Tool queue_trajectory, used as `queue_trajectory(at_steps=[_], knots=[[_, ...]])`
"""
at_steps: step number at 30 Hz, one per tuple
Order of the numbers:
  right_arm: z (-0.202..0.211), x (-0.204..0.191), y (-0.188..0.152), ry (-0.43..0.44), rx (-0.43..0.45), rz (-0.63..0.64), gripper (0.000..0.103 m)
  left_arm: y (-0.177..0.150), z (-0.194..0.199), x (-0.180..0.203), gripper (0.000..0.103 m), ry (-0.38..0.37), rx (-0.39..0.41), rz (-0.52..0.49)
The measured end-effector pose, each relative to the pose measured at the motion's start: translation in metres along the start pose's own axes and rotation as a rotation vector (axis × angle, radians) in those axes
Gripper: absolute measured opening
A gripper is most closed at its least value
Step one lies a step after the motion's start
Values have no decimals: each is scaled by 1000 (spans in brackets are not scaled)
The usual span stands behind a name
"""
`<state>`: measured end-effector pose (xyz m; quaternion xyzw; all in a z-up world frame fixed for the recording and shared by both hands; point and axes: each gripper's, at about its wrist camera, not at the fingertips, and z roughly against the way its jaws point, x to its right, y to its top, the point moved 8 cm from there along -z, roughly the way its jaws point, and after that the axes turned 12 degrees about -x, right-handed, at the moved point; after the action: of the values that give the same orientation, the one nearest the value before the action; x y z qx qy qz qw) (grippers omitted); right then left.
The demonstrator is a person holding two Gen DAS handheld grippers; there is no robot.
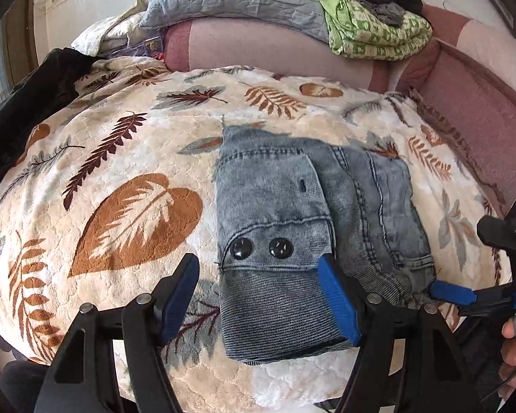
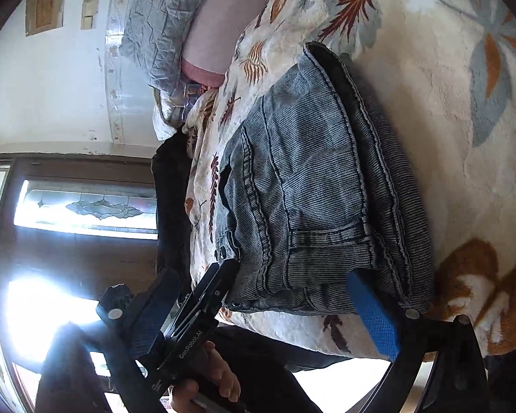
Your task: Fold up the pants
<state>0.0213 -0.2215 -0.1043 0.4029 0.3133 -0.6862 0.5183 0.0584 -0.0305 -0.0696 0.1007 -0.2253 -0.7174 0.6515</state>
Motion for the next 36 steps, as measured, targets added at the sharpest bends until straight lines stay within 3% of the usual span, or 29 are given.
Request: queue_trajectory(at_steps=[4, 10, 22, 25, 27, 29, 32, 36], knots=[[18, -11, -2, 28, 46, 4, 99, 25, 18, -16, 72, -5, 81, 69], [9, -1, 2, 9, 38, -53, 99, 32, -32, -20, 72, 10, -59, 47], [-3, 29, 15, -87, 59, -186, 98, 25, -45, -18, 73, 22, -56, 52], [-4, 29, 16, -171, 69, -185, 86, 24, -48, -18, 73, 31, -52, 51], [-6, 31, 17, -249, 65, -170, 63, 23, -48, -19, 74, 40, -49, 50], [-4, 38, 17, -315, 55, -159, 23, 23, -49, -18, 74, 49, -48, 39], [4, 32, 15, -358, 61, -75, 16, 24, -49, -17, 74, 61, -43, 18], [23, -7, 10, -441, 132, 99, 13, 23, -48, -15, 76, 80, -36, -8]])
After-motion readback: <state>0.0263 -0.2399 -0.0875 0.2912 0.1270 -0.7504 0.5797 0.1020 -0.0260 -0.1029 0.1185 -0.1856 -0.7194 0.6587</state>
